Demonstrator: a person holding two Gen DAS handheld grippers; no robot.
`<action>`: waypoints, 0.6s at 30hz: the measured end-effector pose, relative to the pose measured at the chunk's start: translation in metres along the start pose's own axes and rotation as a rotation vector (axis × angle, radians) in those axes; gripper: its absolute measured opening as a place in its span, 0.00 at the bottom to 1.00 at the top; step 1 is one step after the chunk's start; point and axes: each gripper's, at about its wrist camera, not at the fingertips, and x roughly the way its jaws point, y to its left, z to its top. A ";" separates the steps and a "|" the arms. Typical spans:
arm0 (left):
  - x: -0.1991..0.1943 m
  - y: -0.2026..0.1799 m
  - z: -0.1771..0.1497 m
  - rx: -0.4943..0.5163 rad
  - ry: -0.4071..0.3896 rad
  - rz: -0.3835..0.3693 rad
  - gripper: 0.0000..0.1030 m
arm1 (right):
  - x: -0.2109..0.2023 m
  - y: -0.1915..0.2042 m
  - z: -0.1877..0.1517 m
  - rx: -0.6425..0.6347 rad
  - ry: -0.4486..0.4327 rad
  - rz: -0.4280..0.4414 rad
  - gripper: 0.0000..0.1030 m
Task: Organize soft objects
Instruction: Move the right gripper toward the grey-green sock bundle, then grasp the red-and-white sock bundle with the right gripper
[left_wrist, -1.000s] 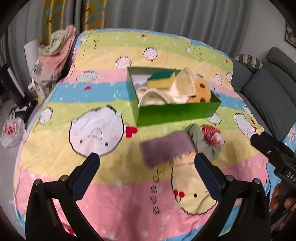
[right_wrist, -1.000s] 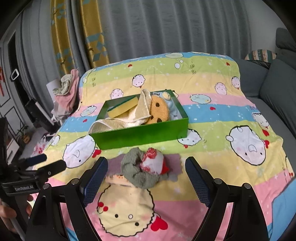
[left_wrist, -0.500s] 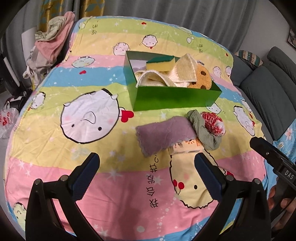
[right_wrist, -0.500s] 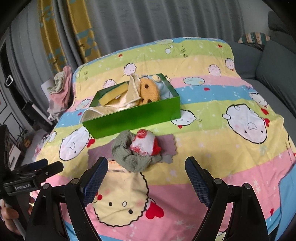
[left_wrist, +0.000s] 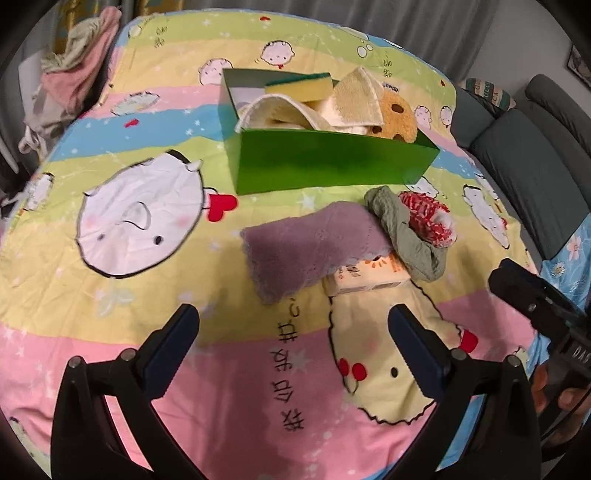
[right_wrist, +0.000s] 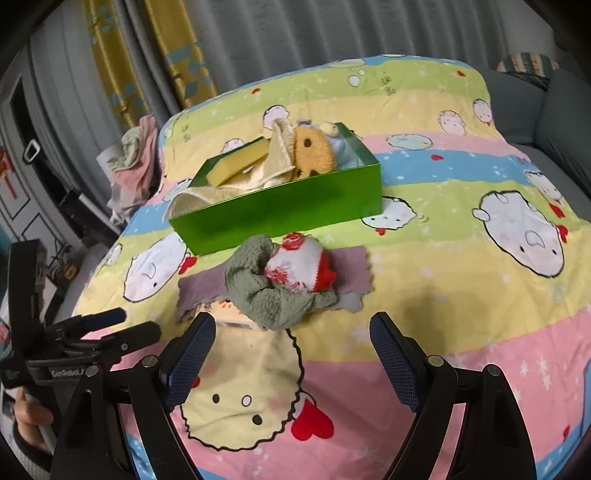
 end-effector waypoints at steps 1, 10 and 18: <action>0.003 0.000 0.001 -0.006 0.005 -0.021 0.99 | 0.001 0.000 0.000 -0.007 -0.004 -0.001 0.83; 0.000 -0.031 0.030 0.046 -0.033 -0.213 0.99 | 0.014 -0.021 0.006 0.024 -0.036 -0.021 0.83; 0.020 -0.082 0.058 0.179 -0.046 -0.341 0.79 | 0.035 -0.025 0.006 -0.002 -0.052 0.087 0.82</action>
